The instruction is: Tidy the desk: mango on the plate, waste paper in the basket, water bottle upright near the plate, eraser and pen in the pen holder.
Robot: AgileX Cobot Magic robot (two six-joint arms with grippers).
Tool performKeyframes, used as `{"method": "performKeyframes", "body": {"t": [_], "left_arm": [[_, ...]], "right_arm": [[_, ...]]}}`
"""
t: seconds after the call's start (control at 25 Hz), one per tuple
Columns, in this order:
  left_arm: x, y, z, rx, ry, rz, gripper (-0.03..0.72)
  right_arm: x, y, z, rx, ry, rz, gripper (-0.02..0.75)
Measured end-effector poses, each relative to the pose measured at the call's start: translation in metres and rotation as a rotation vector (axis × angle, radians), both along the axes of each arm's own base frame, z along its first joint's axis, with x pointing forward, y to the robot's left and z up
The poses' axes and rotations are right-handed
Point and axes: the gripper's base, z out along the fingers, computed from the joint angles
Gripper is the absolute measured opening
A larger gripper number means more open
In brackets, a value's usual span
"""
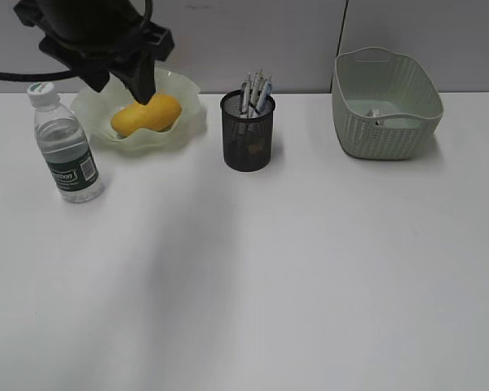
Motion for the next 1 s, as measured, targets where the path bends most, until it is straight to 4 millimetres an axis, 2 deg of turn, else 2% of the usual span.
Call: {"method": "performKeyframes", "body": {"t": [0.24, 0.36, 0.56, 0.76, 1.0], "left_arm": [[-0.019, 0.012, 0.032, -0.047, -0.068, 0.0, 0.467], [-0.036, 0.022, 0.042, -0.058, -0.085, 0.0, 0.467], [-0.075, 0.047, 0.031, -0.029, -0.043, 0.0, 0.467], [-0.129, 0.082, 0.01, -0.003, -0.005, -0.001, 0.467], [-0.197, 0.124, -0.006, -0.049, -0.07, -0.003, 0.498]], "right_arm": [[0.001, -0.001, 0.0, -0.014, -0.008, -0.007, 0.529], [0.001, -0.001, 0.0, -0.018, -0.009, -0.007, 0.532], [0.001, -0.002, 0.0, -0.02, -0.011, -0.008, 0.533], [0.001, -0.002, 0.0, -0.02, -0.011, -0.008, 0.533], [0.001, -0.002, 0.0, -0.021, -0.011, -0.007, 0.533]]}}
